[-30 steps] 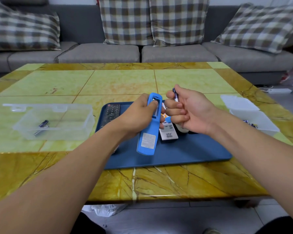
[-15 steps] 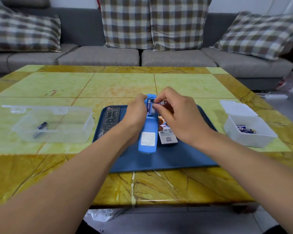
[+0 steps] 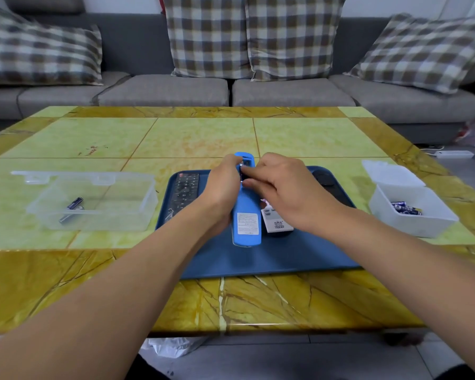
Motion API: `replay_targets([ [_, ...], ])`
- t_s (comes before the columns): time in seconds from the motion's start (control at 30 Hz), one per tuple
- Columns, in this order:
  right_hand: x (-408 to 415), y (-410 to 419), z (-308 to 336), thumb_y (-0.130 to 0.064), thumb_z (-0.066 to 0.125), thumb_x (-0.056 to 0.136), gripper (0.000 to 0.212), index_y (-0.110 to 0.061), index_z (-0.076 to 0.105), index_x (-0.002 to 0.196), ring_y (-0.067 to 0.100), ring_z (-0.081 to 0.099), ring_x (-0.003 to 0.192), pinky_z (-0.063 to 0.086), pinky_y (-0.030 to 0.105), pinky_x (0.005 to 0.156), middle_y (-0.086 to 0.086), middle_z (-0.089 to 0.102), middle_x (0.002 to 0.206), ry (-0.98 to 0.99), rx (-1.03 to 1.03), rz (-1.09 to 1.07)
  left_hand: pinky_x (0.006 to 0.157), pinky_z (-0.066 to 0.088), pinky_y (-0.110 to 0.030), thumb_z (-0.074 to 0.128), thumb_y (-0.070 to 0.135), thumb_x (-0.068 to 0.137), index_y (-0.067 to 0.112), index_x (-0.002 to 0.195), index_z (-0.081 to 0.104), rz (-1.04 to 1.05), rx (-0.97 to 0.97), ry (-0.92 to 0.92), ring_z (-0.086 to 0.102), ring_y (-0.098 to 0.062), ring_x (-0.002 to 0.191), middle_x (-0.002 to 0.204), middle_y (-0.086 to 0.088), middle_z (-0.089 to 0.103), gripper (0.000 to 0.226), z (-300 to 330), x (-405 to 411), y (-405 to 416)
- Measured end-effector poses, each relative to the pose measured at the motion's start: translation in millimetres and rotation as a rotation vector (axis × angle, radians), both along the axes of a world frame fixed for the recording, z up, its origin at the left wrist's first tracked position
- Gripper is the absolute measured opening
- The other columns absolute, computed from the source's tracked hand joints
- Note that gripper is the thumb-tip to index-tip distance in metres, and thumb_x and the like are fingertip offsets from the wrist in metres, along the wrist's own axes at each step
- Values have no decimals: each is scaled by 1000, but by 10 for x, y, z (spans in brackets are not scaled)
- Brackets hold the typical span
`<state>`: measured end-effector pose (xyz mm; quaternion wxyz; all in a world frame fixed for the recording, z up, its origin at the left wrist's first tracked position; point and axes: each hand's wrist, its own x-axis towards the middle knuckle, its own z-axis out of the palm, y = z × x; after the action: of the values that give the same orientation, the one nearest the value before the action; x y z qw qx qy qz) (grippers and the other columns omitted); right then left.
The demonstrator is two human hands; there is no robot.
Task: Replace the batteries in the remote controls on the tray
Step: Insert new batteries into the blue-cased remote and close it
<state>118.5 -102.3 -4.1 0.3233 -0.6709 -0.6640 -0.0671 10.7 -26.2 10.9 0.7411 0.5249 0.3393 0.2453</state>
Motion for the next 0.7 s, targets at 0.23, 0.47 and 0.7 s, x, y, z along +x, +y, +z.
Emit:
replay_targets([
  [0.23,183,71,-1,-7,78,81,28,-21,65,102,14,56,63,53,30,63,-1,62,93,698,181,-181,44,53,-28,38,26,101,4,95,59,-64,14,27,57,-23,47,75,-17,58,31,-2,94,-191],
  [0.47,346,3,-113,-14,65,95,8,-8,71,95,14,59,69,50,26,61,5,69,88,1141,92,-114,58,62,-35,47,0,99,4,96,52,-187,65,20,66,-19,54,79,-13,63,7,-52,108,-133],
  [0.7,756,-211,-210,-22,62,95,34,-27,62,129,12,54,106,40,29,88,-13,62,118,35,-475,-197,72,64,-42,45,3,104,0,117,53,-131,131,32,73,-24,67,93,-17,71,16,-87,46,129],
])
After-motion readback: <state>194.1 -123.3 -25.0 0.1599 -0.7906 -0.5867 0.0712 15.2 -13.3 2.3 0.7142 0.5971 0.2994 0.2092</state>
